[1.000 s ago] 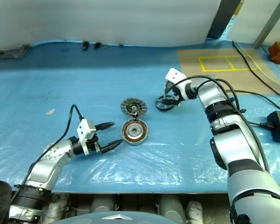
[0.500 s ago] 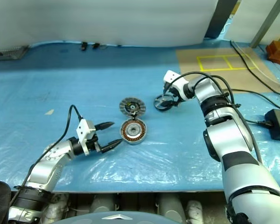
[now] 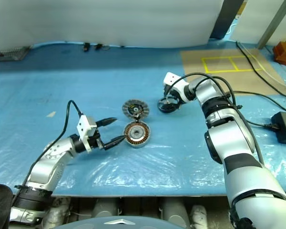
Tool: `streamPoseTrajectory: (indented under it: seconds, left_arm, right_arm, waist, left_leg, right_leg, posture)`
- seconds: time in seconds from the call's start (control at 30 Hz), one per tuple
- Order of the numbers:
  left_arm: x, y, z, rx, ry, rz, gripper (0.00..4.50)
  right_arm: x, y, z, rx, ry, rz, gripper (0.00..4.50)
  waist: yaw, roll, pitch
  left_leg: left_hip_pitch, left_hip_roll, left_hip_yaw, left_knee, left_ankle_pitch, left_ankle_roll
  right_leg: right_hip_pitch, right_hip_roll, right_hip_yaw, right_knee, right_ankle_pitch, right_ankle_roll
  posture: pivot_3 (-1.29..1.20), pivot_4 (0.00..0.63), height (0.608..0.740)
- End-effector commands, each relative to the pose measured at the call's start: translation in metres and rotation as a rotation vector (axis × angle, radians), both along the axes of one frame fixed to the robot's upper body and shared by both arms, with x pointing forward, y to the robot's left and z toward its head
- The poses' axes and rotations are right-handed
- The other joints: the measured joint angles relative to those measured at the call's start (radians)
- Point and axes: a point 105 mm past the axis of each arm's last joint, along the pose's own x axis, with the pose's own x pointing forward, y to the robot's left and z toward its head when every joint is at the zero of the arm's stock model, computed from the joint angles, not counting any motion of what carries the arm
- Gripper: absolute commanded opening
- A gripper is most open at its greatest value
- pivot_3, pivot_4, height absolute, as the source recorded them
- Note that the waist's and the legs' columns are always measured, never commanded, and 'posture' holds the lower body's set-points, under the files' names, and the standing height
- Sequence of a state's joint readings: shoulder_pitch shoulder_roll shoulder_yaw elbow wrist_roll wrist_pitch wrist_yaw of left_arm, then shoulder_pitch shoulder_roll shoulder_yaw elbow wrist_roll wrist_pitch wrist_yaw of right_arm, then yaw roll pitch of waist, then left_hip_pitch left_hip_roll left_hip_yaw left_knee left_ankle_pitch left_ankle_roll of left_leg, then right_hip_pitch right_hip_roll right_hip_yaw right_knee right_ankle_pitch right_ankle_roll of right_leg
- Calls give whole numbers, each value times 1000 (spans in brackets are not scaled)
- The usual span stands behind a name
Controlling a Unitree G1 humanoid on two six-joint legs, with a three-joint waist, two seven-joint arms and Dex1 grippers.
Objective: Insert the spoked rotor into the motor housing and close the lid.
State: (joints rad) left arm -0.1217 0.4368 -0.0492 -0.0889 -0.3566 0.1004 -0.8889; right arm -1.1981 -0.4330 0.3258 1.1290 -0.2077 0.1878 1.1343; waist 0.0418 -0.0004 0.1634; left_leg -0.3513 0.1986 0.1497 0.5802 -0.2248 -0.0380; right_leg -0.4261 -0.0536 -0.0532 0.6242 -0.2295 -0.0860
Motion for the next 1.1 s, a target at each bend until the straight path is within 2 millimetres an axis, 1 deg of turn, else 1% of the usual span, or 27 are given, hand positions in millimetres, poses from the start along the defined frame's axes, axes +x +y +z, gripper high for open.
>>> streamPoseTrajectory:
  seconds: [0.03, 0.13, 0.2, 0.27, 0.43, 0.47, 0.7, 0.77, 0.83, 0.9, 0.97, 1.1]
  left_arm:
    - [0, 1, 10, -10, -36, 0, 4500]
    - [-1, 2, 9, -7, -33, 2, 4500]
    - [-1, 2, 8, -8, -30, 4, 4500]
    - [-2, 2, 6, -7, -27, 5, 4500]
    - [-2, 3, 5, -5, -27, 8, 4500]
    - [-2, 3, 5, -4, -26, 9, 4500]
    - [-2, 4, 4, -4, -26, 11, 4500]
    - [-2, 4, 4, -3, -27, 10, 4500]
    - [-2, 4, 5, -3, -27, 11, 4500]
    - [-2, 5, 5, -1, -28, 11, 4500]
    - [-2, 5, 5, 0, -28, 10, 4500]
    - [-2, 5, 5, -1, -28, 5, 4500]
  right_arm:
    - [5, 2, 12, 15, -33, -9, 4437]
    - [5, 0, 12, 13, -30, -16, 4437]
    - [6, -1, 11, 9, -32, -24, 4068]
    - [6, -2, 10, 8, -28, -30, 3549]
    - [5, -5, 5, -4, -12, -37, 1794]
    - [5, -5, 5, -4, -13, -40, 1539]
    - [4, -8, 1, -19, -14, -45, 1539]
    - [4, -10, -1, -24, -12, -46, 1312]
    - [3, -13, -1, -35, -11, -42, 1252]
    - [3, -17, 4, -38, -24, -40, 1252]
    - [4, -21, 14, -36, -43, -28, 1252]
    - [1, -22, 34, 3, -71, 7, 1252]
  waist:
    - [-1, 1, 0]
    - [-1, 1, 1]
    - [0, 1, 1]
    - [1, 1, 1]
    - [-2, 1, 1]
    - [-3, 1, 1]
    - [-1, 1, 1]
    - [-1, 1, 1]
    - [-1, 1, 1]
    - [0, 1, 1]
    - [2, 2, 1]
    - [2, 2, 1]
  left_leg:
    - [0, 0, 0, 0, 0, 0]
    - [0, 0, 0, 0, 0, 0]
    - [0, 0, 0, 0, 0, 0]
    - [0, 0, 0, 0, 0, 0]
    - [0, 0, 0, 0, 0, 0]
    - [0, 0, 0, 0, 0, 0]
    - [0, 1, 0, 1, 0, 0]
    - [0, 1, 0, 1, 0, 0]
    - [0, 1, 1, 1, 0, 0]
    - [0, 1, 1, 1, 0, 0]
    - [0, 1, 0, 1, 0, 0]
    - [0, 1, 0, 1, 0, 0]
  right_leg:
    - [0, 0, 0, 0, 0, 0]
    - [0, 0, 0, 0, 0, 0]
    - [0, 0, 0, 1, 0, 0]
    - [0, 0, 0, 1, 0, 0]
    - [0, 0, 0, 1, 0, 0]
    - [0, 0, 0, 1, 0, 0]
    - [0, 0, 0, 1, 0, -1]
    - [0, 0, 0, 1, 0, -1]
    - [0, 0, 0, 1, 0, -2]
    - [0, 0, 0, 1, 0, -2]
    - [0, 0, 0, 1, 0, -2]
    - [-1, 0, -1, 1, 0, -2]
  posture:
    - [0, 150, 740]
    - [0, 150, 740]
    - [0, 150, 740]
    - [0, 150, 740]
    - [0, 150, 740]
    - [0, 150, 740]
    - [0, 150, 740]
    - [0, 150, 740]
    - [0, 150, 740]
    - [0, 150, 740]
    - [0, 150, 740]
    - [0, 150, 740]
